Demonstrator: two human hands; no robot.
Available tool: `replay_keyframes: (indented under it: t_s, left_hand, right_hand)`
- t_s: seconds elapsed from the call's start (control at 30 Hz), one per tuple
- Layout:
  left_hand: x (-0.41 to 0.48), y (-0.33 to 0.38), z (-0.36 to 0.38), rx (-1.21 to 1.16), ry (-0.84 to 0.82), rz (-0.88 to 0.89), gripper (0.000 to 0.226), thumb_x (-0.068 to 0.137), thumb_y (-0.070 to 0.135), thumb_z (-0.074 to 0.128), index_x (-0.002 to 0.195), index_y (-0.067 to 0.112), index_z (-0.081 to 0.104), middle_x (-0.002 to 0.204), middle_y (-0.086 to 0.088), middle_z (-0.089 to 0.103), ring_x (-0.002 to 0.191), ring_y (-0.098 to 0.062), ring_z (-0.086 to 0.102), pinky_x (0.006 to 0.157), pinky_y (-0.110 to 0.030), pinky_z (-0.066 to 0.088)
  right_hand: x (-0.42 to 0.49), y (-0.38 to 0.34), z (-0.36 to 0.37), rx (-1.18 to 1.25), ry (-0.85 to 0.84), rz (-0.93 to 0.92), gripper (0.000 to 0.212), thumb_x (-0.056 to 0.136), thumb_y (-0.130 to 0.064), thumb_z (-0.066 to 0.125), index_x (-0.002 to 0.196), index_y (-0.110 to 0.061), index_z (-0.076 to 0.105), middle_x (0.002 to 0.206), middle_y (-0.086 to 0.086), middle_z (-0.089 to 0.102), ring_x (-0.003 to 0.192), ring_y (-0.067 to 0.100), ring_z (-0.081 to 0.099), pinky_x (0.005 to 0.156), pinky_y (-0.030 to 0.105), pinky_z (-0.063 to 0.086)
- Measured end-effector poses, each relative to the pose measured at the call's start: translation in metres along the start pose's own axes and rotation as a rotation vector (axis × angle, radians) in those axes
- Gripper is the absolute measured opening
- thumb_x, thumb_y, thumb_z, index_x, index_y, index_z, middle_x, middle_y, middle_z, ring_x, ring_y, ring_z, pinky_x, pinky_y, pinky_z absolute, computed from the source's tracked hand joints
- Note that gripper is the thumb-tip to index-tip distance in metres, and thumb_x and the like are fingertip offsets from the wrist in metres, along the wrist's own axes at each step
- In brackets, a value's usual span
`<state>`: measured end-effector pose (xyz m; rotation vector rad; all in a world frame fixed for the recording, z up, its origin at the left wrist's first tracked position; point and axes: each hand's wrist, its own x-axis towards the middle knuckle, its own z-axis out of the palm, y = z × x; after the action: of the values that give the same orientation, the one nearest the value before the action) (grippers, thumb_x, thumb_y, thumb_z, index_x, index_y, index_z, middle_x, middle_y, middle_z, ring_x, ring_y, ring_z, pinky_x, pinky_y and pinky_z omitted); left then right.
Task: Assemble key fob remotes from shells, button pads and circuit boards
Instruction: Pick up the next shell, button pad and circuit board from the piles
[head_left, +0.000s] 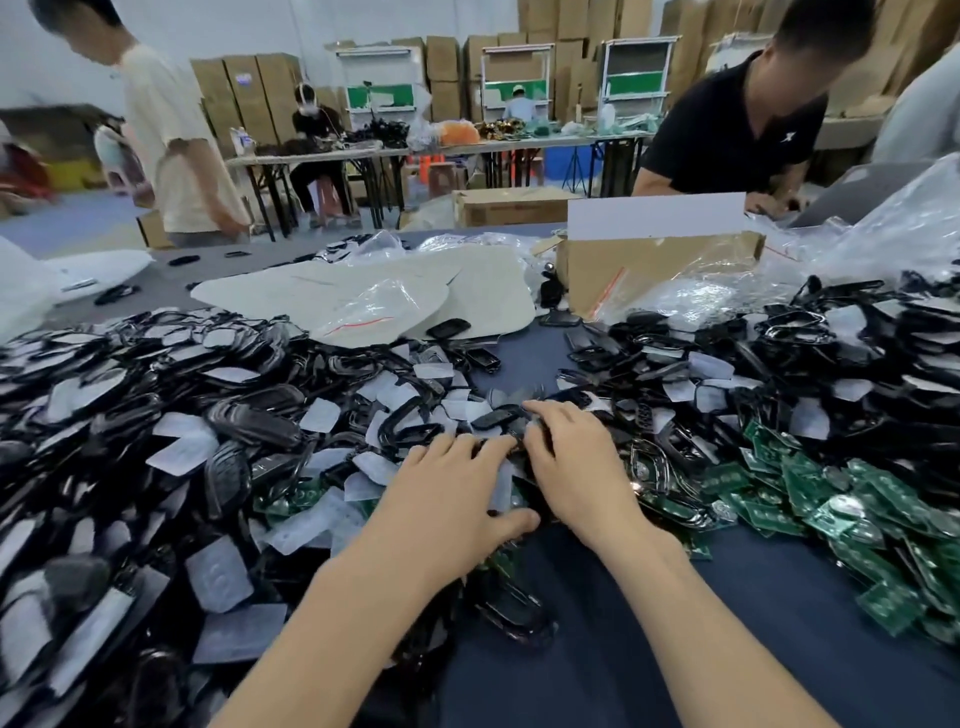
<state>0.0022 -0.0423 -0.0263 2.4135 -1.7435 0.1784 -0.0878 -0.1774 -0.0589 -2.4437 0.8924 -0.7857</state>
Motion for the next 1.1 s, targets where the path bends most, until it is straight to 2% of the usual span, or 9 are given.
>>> replay_keyframes:
  t_s: [0.27, 0.37, 0.47, 0.57, 0.67, 0.77, 0.83, 0.97, 1.1]
  left_hand:
    - [-0.008, -0.012, 0.008, -0.086, 0.107, 0.064, 0.06, 0.096, 0.06, 0.043, 0.148, 0.041, 0.021, 0.134, 0.018, 0.045, 0.125, -0.007, 0.041, 0.101, -0.024, 0.028]
    - [-0.013, -0.016, 0.011, -0.259, 0.135, 0.057, 0.054, 0.099, 0.049, 0.045, 0.149, 0.044, 0.024, 0.129, 0.024, 0.047, 0.115, -0.002, 0.047, 0.093, -0.017, 0.032]
    - [-0.014, -0.019, 0.014, -0.491, 0.179, -0.012, 0.055, 0.1, 0.037, 0.05, 0.15, 0.042, 0.027, 0.102, 0.036, 0.055, 0.094, 0.008, 0.056, 0.078, -0.008, 0.04]
    - [-0.016, -0.021, 0.013, -0.623, 0.236, -0.057, 0.057, 0.1, 0.039, 0.051, 0.149, 0.046, 0.024, 0.072, 0.024, 0.059, 0.066, 0.001, 0.06, 0.059, -0.011, 0.043]
    - [-0.019, -0.018, 0.008, -0.662, 0.285, -0.062, 0.052, 0.099, 0.048, 0.045, 0.146, 0.051, 0.022, 0.062, 0.028, 0.055, 0.05, 0.0, 0.052, 0.052, -0.011, 0.04]
    - [-0.02, -0.015, 0.004, -0.612, 0.281, -0.072, 0.047, 0.096, 0.06, 0.037, 0.141, 0.059, 0.023, 0.088, 0.042, 0.055, 0.086, 0.015, 0.055, 0.072, -0.007, 0.043]
    - [-0.02, -0.012, 0.002, -0.509, 0.262, -0.043, 0.043, 0.097, 0.06, 0.035, 0.139, 0.056, 0.028, 0.111, 0.042, 0.05, 0.107, 0.016, 0.046, 0.089, -0.01, 0.038]
    - [-0.02, -0.006, 0.0, -0.258, 0.19, 0.053, 0.051, 0.094, 0.061, 0.037, 0.139, 0.038, 0.045, 0.115, 0.025, 0.055, 0.108, 0.003, 0.049, 0.095, -0.016, 0.029]
    - [-0.022, -0.003, 0.001, -0.249, 0.152, 0.096, 0.064, 0.088, 0.077, 0.037, 0.136, 0.037, 0.053, 0.116, 0.022, 0.055, 0.11, -0.003, 0.049, 0.099, -0.023, 0.028]
  right_hand:
    - [0.002, 0.004, 0.002, -0.244, -0.063, -0.076, 0.031, 0.106, -0.026, 0.034, 0.124, -0.019, 0.058, 0.131, -0.003, 0.058, 0.123, 0.02, 0.047, 0.107, 0.033, 0.033]
    - [0.0, 0.004, 0.0, -0.277, -0.093, -0.093, 0.03, 0.107, -0.021, 0.033, 0.123, -0.015, 0.057, 0.129, 0.0, 0.058, 0.12, 0.023, 0.048, 0.104, 0.035, 0.036]
    - [-0.001, 0.003, 0.002, -0.227, -0.053, -0.068, 0.028, 0.108, -0.024, 0.034, 0.118, -0.015, 0.059, 0.12, 0.0, 0.061, 0.113, 0.023, 0.051, 0.099, 0.036, 0.038]
    - [-0.002, 0.001, 0.0, -0.038, 0.023, 0.039, 0.021, 0.106, -0.031, 0.04, 0.115, -0.02, 0.056, 0.115, -0.001, 0.063, 0.108, 0.021, 0.052, 0.094, 0.035, 0.039]
    - [-0.002, 0.001, 0.0, 0.0, 0.015, 0.04, 0.037, 0.105, -0.03, 0.041, 0.142, -0.028, 0.046, 0.133, -0.002, 0.061, 0.119, 0.021, 0.051, 0.099, 0.037, 0.039]
    - [0.005, -0.001, 0.001, -0.119, -0.035, 0.058, 0.048, 0.107, -0.036, 0.033, 0.155, -0.039, 0.03, 0.15, -0.005, 0.05, 0.135, 0.021, 0.042, 0.108, 0.04, 0.032]
    - [0.009, -0.002, 0.004, -0.167, -0.058, 0.068, 0.047, 0.107, -0.041, 0.03, 0.154, -0.042, 0.031, 0.154, -0.008, 0.044, 0.142, 0.02, 0.034, 0.112, 0.042, 0.027]
    - [0.012, -0.002, 0.006, -0.098, -0.006, 0.05, 0.041, 0.107, -0.04, 0.033, 0.145, -0.04, 0.049, 0.15, -0.011, 0.049, 0.14, 0.017, 0.032, 0.111, 0.041, 0.026]
    - [0.014, -0.001, -0.002, 0.179, 0.165, 0.062, 0.031, 0.104, -0.033, 0.046, 0.127, -0.028, 0.065, 0.133, -0.011, 0.062, 0.128, 0.009, 0.041, 0.11, 0.032, 0.034]
